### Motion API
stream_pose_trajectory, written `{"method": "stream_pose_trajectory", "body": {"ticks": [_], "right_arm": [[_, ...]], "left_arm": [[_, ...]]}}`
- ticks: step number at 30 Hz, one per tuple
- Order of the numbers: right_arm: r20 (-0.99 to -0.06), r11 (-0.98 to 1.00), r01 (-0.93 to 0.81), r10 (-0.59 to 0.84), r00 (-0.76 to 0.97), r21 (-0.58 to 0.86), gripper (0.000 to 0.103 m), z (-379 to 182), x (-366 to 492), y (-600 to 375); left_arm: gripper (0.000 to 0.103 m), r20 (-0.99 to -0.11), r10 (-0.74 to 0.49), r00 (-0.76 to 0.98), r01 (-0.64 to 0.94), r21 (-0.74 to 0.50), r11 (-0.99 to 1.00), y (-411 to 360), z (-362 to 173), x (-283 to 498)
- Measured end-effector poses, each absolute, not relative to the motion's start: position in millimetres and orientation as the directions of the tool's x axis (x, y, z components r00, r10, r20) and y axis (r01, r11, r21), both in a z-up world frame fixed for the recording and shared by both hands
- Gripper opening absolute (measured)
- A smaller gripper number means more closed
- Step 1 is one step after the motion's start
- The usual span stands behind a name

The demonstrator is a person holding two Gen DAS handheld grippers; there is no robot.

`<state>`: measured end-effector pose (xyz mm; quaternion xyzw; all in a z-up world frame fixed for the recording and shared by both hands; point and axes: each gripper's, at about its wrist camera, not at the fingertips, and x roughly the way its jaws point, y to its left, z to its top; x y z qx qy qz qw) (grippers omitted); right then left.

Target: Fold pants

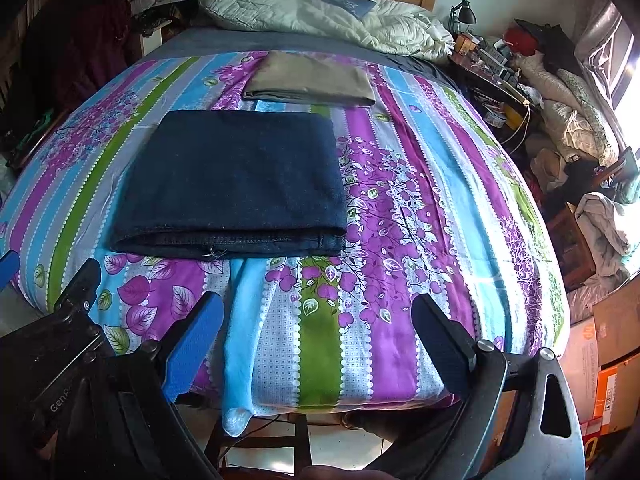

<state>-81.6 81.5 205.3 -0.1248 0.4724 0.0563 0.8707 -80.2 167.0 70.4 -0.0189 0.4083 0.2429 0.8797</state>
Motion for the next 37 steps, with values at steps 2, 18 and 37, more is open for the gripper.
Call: {"method": "stream_pose_trajectory", "body": {"ticks": [2,18,37], "right_arm": [[-0.839,0.962,-0.219,-0.019,0.544,-0.164,0.097,205.1,-81.3,81.9],[-0.84,0.962,-0.221,-0.016,0.542,-0.162,0.097,204.6,-79.0,81.2],[-0.707,0.947,-0.237,0.016,0.707,-0.216,0.097,226.2,-99.3,93.5]], "left_arm": [[0.099,-0.727,0.413,0.549,-0.442,0.167,0.881,166.9,70.4,-80.3],[0.099,-0.727,0.416,0.547,-0.442,0.171,0.88,167.8,68.3,-80.5],[0.099,-0.682,0.443,0.582,-0.448,0.185,0.874,166.7,71.7,-82.9]]}}
